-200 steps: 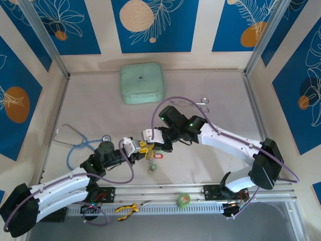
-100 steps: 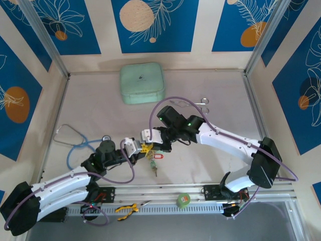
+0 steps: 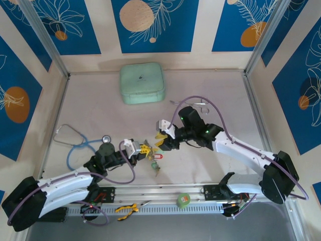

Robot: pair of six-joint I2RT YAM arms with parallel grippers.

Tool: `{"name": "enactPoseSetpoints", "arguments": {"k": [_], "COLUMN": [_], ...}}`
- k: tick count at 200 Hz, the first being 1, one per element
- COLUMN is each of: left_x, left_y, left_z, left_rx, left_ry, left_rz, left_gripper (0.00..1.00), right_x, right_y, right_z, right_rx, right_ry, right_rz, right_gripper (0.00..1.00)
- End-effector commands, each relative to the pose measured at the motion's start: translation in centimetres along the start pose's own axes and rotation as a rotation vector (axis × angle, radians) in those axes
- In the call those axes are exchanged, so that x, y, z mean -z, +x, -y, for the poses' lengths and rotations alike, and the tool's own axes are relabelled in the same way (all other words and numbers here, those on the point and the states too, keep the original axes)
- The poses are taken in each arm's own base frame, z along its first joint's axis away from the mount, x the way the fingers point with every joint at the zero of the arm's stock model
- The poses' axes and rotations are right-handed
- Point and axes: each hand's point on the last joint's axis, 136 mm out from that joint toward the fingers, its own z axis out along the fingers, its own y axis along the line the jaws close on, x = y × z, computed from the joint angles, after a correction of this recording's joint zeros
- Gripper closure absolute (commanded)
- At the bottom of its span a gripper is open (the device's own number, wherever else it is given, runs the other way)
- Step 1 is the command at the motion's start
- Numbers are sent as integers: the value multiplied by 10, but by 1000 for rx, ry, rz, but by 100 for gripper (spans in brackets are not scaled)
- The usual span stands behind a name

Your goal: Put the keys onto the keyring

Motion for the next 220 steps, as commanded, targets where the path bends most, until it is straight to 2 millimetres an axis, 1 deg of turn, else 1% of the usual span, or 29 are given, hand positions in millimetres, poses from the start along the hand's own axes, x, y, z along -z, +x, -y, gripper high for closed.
{"name": "enactPoseSetpoints", "arguments": {"k": [1, 75, 94, 130, 177, 220], "left_x": [1, 0, 0, 1, 1, 1], "left_y": [-25, -26, -26, -24, -25, -25], "left_z": [4, 4, 4, 3, 3, 3], "left_rx": [-22, -14, -15, -20, -19, -22], "left_ry": [17, 24, 20, 10, 11, 11], "left_rz": [103, 112, 110, 106, 106, 107], "left_gripper": [100, 100, 100, 100, 100, 100], "right_x": [1, -17, -17, -13, -24, -29], "right_y": [-16, -3, 1, 11, 20, 20], "right_z": [-9, -17, -15, -20, -20, -19], "right_rx": [-16, -35, -63, -133, -171, -181], "right_ry": [-57, -137, -132, -150, -156, -168], "right_rz": [97, 55, 42, 21, -19, -24], "right_gripper": [63, 65, 65, 64, 65, 65]}}
